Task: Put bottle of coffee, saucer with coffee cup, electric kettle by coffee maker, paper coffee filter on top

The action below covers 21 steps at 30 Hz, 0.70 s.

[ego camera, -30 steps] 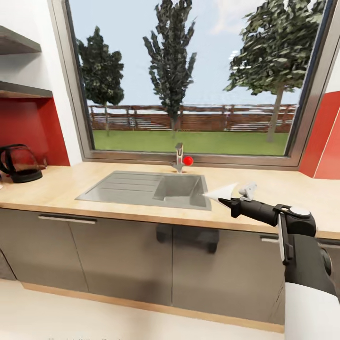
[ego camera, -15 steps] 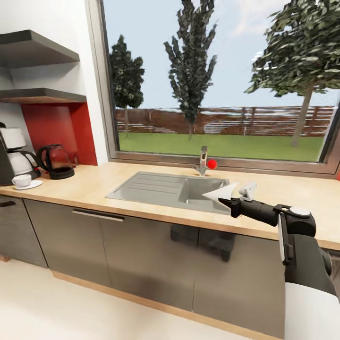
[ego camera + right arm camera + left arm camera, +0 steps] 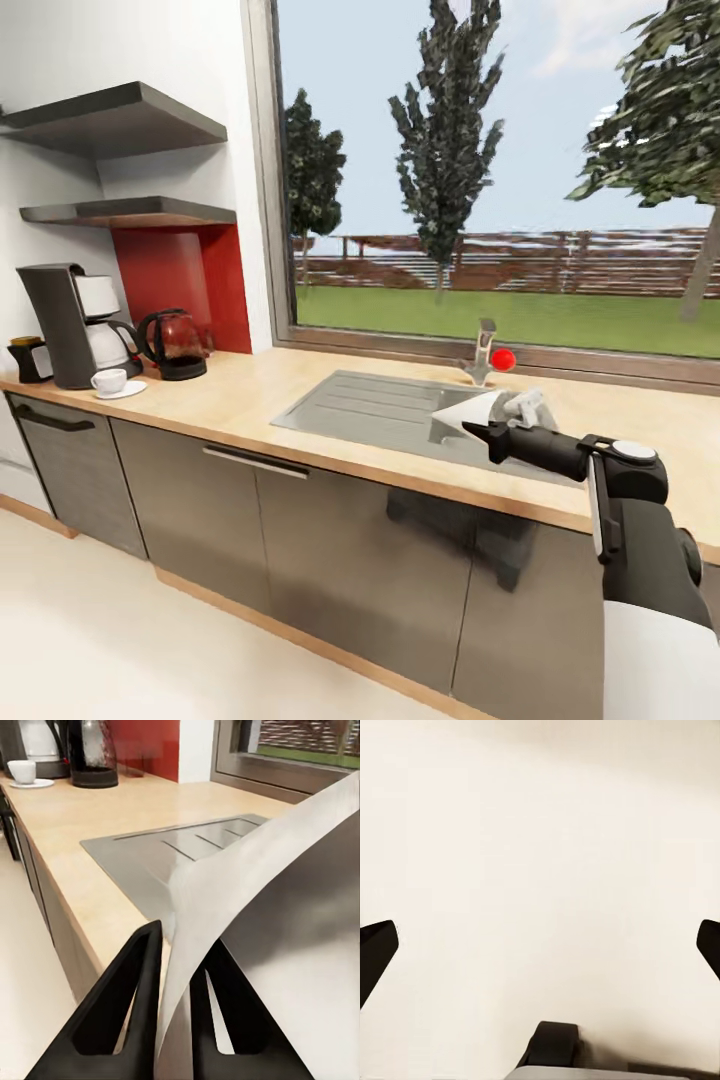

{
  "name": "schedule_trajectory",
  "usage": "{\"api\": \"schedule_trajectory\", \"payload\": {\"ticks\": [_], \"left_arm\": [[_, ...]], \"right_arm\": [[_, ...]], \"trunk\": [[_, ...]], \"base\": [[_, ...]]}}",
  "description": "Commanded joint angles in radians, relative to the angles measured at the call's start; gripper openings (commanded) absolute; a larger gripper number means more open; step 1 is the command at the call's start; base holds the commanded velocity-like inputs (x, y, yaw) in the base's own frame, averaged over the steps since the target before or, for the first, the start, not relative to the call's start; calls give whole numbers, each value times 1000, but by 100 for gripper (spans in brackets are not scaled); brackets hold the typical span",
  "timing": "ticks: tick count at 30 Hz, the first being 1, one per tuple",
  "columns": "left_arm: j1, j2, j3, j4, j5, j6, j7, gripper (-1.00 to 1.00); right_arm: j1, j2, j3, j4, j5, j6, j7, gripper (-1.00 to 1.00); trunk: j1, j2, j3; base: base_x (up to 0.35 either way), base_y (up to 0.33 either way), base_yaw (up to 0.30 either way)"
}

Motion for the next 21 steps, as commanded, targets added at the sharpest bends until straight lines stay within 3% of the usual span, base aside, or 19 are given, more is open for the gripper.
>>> {"api": "schedule_trajectory", "payload": {"ticks": [1, 8, 21], "left_arm": [[-1, -1, -8, 3, 9, -5, -1, 100], [-1, -1, -8, 3, 8, -5, -1, 100], [-1, -1, -8, 3, 8, -4, -1, 100]], "right_arm": [[-1, 0, -1, -1, 5, 10, 7, -100], [0, 0, -3, 0, 6, 9, 7, -100], [14, -1, -6, 2, 6, 7, 8, -100]], "trunk": [[0, -1, 0], [0, -1, 6], [0, -1, 8]], "base": [[138, 99, 223], [211, 121, 152], [246, 199, -32]]}}
